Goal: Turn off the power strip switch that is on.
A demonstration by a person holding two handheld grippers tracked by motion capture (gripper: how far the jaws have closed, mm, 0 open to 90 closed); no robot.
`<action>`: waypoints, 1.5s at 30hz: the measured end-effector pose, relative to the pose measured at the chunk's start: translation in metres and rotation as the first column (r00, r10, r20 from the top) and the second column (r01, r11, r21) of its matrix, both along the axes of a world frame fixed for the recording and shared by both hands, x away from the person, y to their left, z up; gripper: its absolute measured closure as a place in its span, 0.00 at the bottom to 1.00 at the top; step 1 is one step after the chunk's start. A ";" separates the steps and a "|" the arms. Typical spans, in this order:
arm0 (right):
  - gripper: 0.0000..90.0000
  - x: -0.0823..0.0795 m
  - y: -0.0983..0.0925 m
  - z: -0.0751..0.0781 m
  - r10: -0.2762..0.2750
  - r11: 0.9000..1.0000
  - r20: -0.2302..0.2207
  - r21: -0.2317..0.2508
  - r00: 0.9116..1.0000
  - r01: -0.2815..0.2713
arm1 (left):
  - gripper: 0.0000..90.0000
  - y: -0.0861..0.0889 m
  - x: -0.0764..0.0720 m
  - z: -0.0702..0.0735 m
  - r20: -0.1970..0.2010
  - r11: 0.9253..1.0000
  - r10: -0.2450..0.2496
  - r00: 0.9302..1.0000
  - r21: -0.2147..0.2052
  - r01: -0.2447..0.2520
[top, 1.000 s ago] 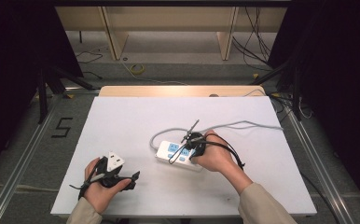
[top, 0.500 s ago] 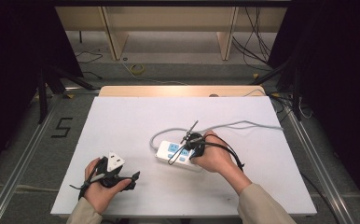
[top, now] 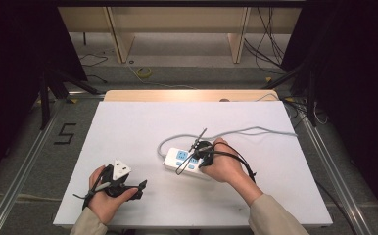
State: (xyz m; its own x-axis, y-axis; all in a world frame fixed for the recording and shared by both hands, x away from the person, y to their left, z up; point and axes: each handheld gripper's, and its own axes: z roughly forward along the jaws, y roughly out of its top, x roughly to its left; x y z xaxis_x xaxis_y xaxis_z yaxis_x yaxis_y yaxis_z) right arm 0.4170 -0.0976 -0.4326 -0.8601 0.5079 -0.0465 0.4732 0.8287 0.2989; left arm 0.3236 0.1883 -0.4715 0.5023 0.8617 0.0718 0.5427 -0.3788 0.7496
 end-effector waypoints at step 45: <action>0.98 -0.004 -0.020 0.009 -0.048 0.992 0.037 0.115 0.998 0.043 | 0.11 0.000 0.001 -0.002 -0.009 1.000 0.002 1.000 -0.001 -0.002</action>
